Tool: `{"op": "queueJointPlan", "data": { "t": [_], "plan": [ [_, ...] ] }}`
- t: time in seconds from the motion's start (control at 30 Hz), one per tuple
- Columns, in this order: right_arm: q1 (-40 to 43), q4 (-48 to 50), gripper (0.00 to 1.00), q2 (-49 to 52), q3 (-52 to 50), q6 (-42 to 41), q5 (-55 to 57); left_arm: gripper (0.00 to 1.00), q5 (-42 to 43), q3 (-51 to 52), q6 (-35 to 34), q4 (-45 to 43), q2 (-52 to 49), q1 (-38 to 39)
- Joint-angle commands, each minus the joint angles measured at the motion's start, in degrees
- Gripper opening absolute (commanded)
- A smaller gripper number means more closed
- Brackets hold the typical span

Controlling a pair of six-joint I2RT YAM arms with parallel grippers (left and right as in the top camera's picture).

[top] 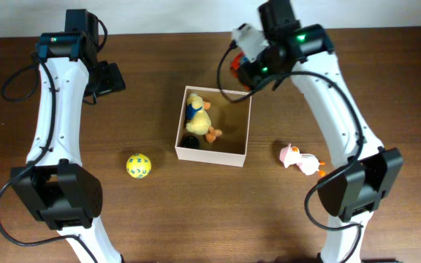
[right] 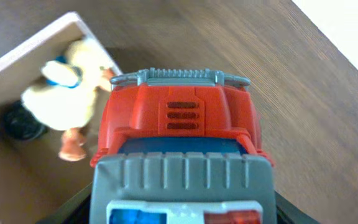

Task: Pack container
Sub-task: 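Lift the truck with right gripper and carry it over the box, then lower the truck into the box and open right gripper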

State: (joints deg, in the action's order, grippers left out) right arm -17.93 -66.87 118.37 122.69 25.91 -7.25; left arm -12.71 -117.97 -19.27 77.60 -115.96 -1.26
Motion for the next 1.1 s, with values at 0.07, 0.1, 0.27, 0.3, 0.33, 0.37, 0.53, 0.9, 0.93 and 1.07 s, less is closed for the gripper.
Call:
{"op": "queueJointPlan", "data": {
  "t": [0.07,0.1,0.27,0.3,0.33,0.37,0.53,0.9,0.93,1.07],
  "plan": [
    [-2.8,0.1,0.62,0.0,1.3,4.3,-1.2,0.99,-0.6,-0.3,0.5,0.0,-0.5,0.0],
    [-3.1,0.1,0.62,0.0,1.3,4.3,-1.2,0.99,-0.6,-0.3,0.5,0.0,-0.5,0.0],
    [-3.4,0.2,0.66,0.1,0.8,4.7,-1.5,0.99,-0.6,-0.3,0.5,0.0,-0.5,0.0],
    [-3.4,0.2,0.66,0.1,0.4,5.9,-2.2,0.99,-0.6,-0.3,0.5,0.0,-0.5,0.0],
    [-3.4,0.2,0.66,0.1,0.0,7.1,-3.1,0.99,-0.6,-0.3,0.5,0.0,-0.5,0.0],
    [-3.4,0.2,0.66,0.2,-0.4,8.1,-3.9,0.99,-0.6,-0.3,0.5,0.0,-0.5,0.0],
    [-3.5,0.2,0.66,0.3,-2.3,11.4,-6.5,0.99,-0.6,-0.3,0.5,0.0,-0.5,0.0],
    [-3.5,2.3,0.66,0.9,-7.8,14.4,-9.9,0.99,-0.6,-0.3,0.5,0.0,-0.5,0.0],
    [-3.6,2.8,0.66,1.0,-8.1,14.4,-10.4,0.99,-0.6,-0.3,0.5,0.0,-0.5,0.0],
    [-4.0,2.7,0.66,2.6,-8.3,15.7,-10.3,0.99,-0.6,-0.3,0.5,0.0,-0.5,0.0]
  ]
}}
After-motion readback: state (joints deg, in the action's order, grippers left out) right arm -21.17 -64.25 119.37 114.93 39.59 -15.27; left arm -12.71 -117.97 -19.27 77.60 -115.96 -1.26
